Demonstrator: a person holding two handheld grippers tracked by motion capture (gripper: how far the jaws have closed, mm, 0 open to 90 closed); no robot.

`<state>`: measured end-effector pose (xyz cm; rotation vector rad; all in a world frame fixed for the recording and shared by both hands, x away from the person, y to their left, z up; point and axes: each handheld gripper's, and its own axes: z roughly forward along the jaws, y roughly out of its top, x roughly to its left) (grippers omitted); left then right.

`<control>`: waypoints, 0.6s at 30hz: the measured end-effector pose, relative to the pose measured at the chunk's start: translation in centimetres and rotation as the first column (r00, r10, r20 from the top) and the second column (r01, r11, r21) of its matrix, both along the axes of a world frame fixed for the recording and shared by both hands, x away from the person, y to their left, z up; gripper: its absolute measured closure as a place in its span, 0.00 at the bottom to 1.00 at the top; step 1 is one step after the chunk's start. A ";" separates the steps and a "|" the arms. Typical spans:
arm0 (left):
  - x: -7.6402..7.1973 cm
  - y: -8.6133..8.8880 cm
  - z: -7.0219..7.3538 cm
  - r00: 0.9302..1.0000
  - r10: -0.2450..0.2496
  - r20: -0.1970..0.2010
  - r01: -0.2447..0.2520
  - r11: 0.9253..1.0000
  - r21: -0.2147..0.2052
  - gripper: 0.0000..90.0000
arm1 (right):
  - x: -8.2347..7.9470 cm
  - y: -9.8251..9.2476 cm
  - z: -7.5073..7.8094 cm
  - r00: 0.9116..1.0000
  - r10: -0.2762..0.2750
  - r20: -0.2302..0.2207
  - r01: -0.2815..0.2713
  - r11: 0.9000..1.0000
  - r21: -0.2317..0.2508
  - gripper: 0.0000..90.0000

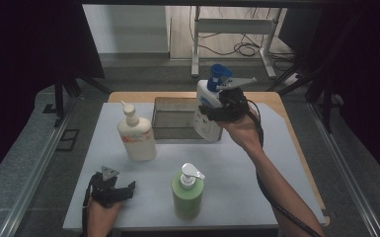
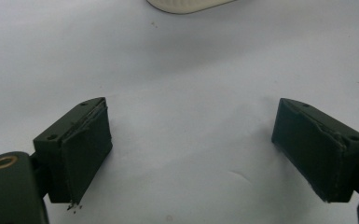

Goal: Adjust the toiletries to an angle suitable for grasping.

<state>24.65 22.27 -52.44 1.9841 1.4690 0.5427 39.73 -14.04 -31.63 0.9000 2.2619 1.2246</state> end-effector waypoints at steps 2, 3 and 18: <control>0.0 0.0 0.0 1.000 0.000 0.000 0.000 1.000 0.000 0.12 | 0.5 0.6 -0.1 1.000 -0.006 -0.003 0.006 1.000 0.009 0.42; 0.0 0.0 0.0 1.000 0.000 0.000 0.000 1.000 0.000 0.12 | 0.5 0.6 -0.1 1.000 -0.006 -0.003 0.006 1.000 0.009 0.42; 0.0 0.0 0.0 1.000 0.000 0.000 0.000 1.000 0.000 0.12 | 2.5 3.8 -0.3 1.000 -0.023 0.005 0.023 1.000 0.017 0.42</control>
